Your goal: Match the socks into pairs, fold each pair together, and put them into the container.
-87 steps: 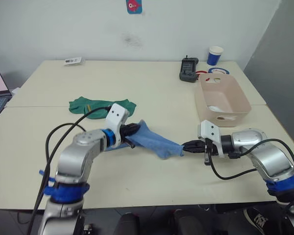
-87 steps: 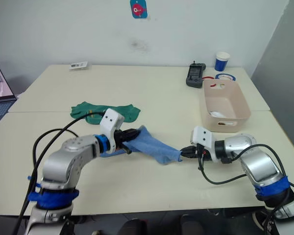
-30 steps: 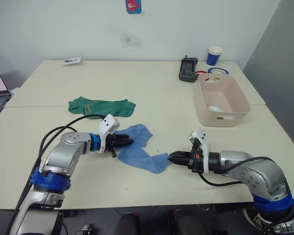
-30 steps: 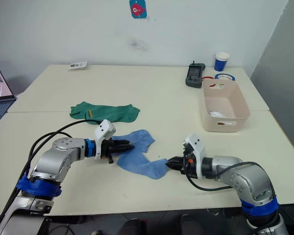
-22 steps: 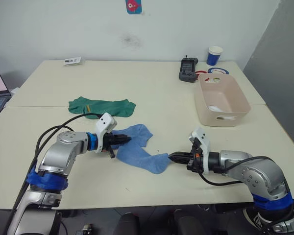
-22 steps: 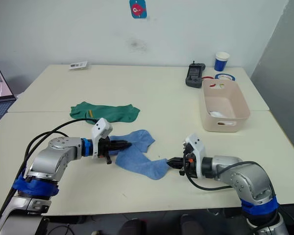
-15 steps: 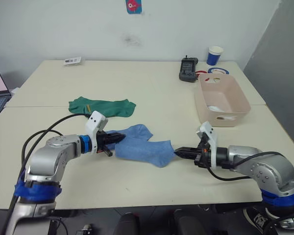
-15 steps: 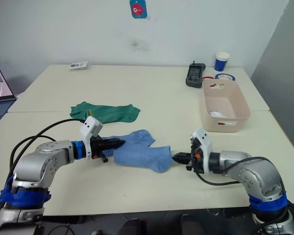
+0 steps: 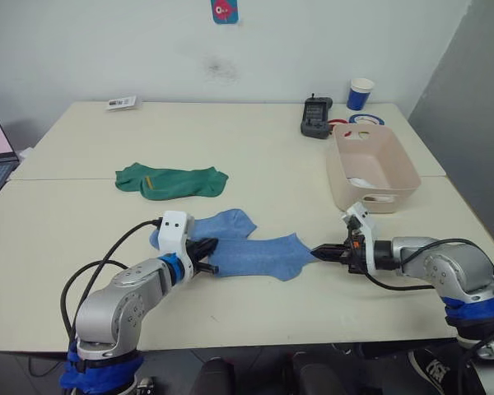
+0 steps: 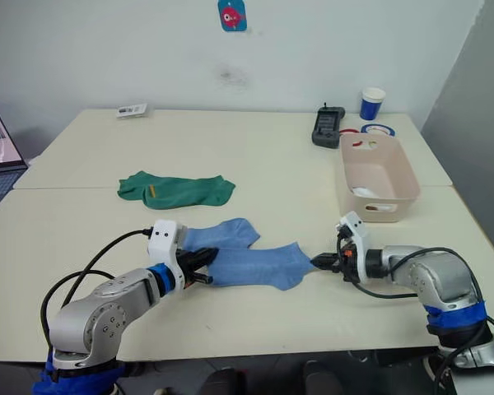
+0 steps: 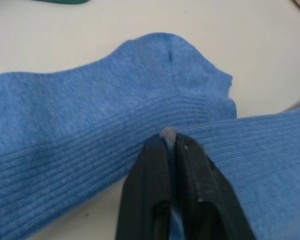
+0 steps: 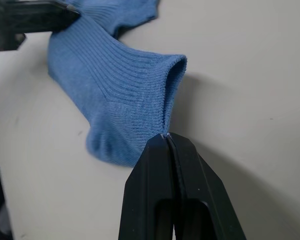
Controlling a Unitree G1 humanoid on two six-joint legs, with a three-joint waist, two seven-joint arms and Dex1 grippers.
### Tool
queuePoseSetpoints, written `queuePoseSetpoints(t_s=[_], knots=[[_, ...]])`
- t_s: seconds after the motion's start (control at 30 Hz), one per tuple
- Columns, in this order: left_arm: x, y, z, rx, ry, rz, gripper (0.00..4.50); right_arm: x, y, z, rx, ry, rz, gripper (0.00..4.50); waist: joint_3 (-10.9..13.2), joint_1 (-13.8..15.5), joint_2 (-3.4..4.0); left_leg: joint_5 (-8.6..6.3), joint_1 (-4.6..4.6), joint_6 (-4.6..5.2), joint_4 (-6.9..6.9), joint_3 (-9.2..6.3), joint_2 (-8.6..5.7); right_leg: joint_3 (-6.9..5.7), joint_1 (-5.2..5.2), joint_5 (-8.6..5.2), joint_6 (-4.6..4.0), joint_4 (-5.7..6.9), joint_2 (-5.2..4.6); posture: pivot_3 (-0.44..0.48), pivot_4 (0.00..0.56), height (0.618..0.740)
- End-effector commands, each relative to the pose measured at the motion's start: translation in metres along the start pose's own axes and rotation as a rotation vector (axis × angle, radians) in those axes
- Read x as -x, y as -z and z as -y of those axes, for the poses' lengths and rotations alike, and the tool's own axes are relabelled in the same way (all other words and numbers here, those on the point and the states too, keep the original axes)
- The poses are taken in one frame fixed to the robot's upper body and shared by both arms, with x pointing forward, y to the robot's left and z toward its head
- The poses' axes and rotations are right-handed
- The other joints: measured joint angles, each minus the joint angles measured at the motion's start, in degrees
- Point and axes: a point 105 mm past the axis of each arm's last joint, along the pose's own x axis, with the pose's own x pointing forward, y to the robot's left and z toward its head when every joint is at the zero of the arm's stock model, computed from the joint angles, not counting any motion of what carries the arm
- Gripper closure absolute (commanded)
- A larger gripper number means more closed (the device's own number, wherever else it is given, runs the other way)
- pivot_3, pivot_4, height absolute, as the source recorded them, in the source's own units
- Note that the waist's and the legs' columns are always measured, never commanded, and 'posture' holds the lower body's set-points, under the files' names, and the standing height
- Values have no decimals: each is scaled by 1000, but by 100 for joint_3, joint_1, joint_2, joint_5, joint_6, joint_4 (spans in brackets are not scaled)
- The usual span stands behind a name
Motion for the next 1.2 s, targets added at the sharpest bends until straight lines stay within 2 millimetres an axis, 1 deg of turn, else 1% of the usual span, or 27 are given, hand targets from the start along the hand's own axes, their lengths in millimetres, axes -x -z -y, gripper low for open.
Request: queuePoseSetpoints(t_s=[0.03,0.13,0.2,0.3,0.33,0.37,0.5,0.53,0.63,0.73,0.83,0.93,0.97,1.0,1.07,1.13,1.2], knots=[[11,-15,-7,-24,22,50,2920,9,-16,5,59,26,61,3834,0,0,0,0,0,0,0,0,1,0,0,0,0,0,1,0,150,740],[28,-15,-25,-30,50,30,1958,18,-14,10,55,58,74,2804,0,-7,0,0,0,0,0,1,2,0,-1,0,0,0,2,0,150,740],[39,-14,-33,-41,84,19,1375,22,-12,12,48,74,85,2125,0,-4,0,0,1,0,-2,-1,5,-2,-2,-1,-1,0,2,0,150,740],[54,-3,-36,-112,176,-29,327,21,-7,12,68,105,88,927,0,-11,1,0,2,0,-3,2,7,0,-3,-3,-3,-2,-2,0,150,740],[55,0,-38,-131,187,-33,65,19,-5,11,62,104,93,618,1,-4,2,0,2,0,-4,3,9,1,-3,-3,-4,-3,-4,0,150,740],[55,2,-39,-134,201,-33,53,16,-4,9,52,99,98,300,1,-1,3,0,3,0,-6,2,10,-1,-3,-4,-5,-2,-13,0,150,740],[44,6,-26,-130,276,-20,53,6,2,3,51,92,93,300,1,11,3,0,1,0,-5,3,9,-3,-2,-4,-5,-3,-17,0,150,740],[42,6,-25,-133,281,-20,53,5,2,3,51,93,93,300,1,17,3,0,0,0,-6,5,7,-2,-3,-4,-4,-3,-17,0,150,740],[25,12,-20,-144,272,-23,53,-1,3,4,39,98,99,300,1,22,2,0,-2,0,-5,5,3,-3,-2,-4,-4,-4,-17,0,150,740],[16,16,-18,-147,262,-28,53,-3,3,3,33,102,102,300,0,18,1,0,-2,0,-5,5,6,-2,-2,-4,-4,-4,-17,0,150,740],[11,22,-21,-129,230,-51,651,-5,4,3,28,104,103,254,0,6,3,0,2,0,-6,4,9,-1,-2,-4,-4,-2,-16,0,150,740],[10,25,-21,-99,220,-55,1521,-8,4,2,25,103,104,254,-2,6,3,0,4,0,-6,3,9,-3,0,-4,-4,-1,-16,0,150,740],[10,26,-19,-96,227,-56,1879,-10,5,2,27,101,103,658,-2,6,3,0,4,0,-6,3,9,-2,0,-4,-4,-1,-16,0,150,740],[9,26,-17,-96,232,-55,2198,-12,5,1,31,99,101,887,-2,6,3,0,3,0,-6,4,9,-1,0,-4,-4,-1,-16,0,150,740],[10,25,-12,-94,254,-49,2836,-15,5,-2,43,82,98,1572,-2,7,3,0,3,0,-6,5,8,-1,0,-4,-4,-1,-16,0,150,740],[10,24,-9,-92,259,-47,3454,-17,3,-7,31,57,110,2297,-2,7,3,0,2,0,-6,4,9,-2,0,-4,-4,-2,-16,0,150,740],[11,25,-9,-90,257,-46,4147,-16,2,-8,20,52,117,3072,-2,6,3,0,3,0,-6,3,10,-3,0,-4,-4,-2,-16,0,150,740]])
